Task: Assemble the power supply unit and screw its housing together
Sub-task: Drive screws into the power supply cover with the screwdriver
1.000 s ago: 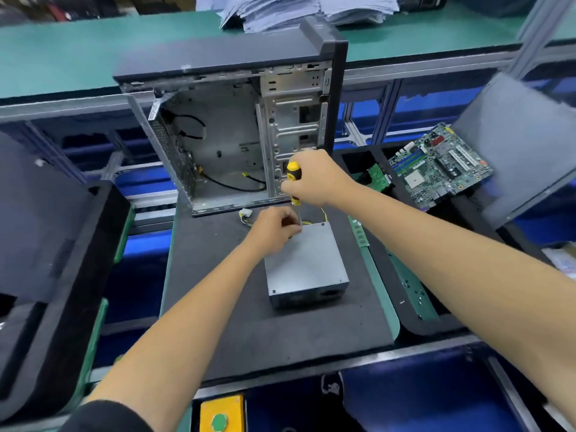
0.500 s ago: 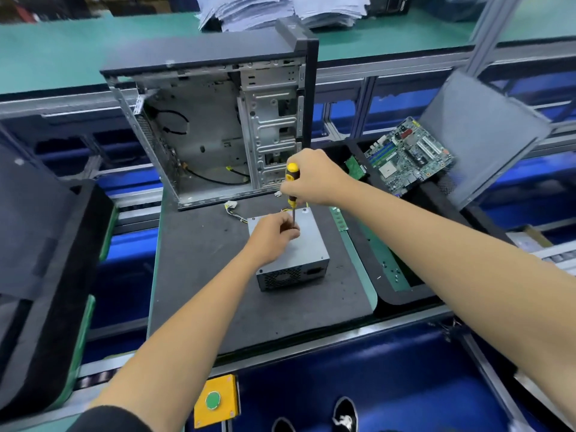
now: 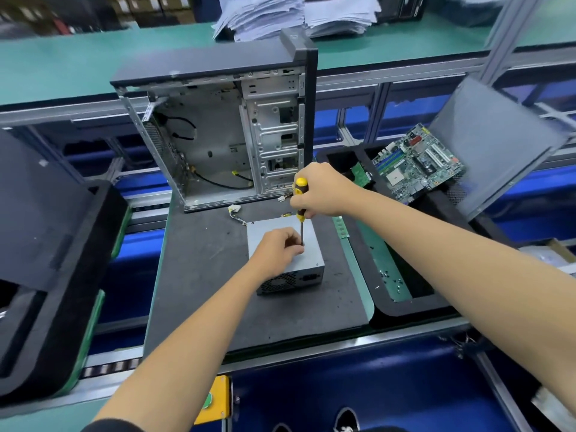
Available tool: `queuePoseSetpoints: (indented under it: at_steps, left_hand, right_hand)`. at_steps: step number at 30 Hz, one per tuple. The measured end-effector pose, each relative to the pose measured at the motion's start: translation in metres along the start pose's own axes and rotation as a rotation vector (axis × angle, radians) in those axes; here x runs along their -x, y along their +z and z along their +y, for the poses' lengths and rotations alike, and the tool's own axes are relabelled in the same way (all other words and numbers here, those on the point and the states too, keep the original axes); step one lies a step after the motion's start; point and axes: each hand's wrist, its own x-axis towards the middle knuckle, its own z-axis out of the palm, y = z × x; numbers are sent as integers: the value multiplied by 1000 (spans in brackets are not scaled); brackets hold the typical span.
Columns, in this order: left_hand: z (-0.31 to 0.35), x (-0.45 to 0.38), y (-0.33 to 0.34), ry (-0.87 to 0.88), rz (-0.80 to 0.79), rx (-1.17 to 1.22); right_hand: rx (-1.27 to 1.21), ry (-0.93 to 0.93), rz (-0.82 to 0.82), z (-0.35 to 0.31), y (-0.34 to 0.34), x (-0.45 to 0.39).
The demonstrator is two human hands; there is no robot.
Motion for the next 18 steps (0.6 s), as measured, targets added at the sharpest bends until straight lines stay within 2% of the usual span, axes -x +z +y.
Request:
queuePoseSetpoints:
  at_steps: [18]
  left_hand:
    - [11, -1, 15, 17, -22, -47]
  right_hand:
    - [-51, 1, -78, 12, -12, 10]
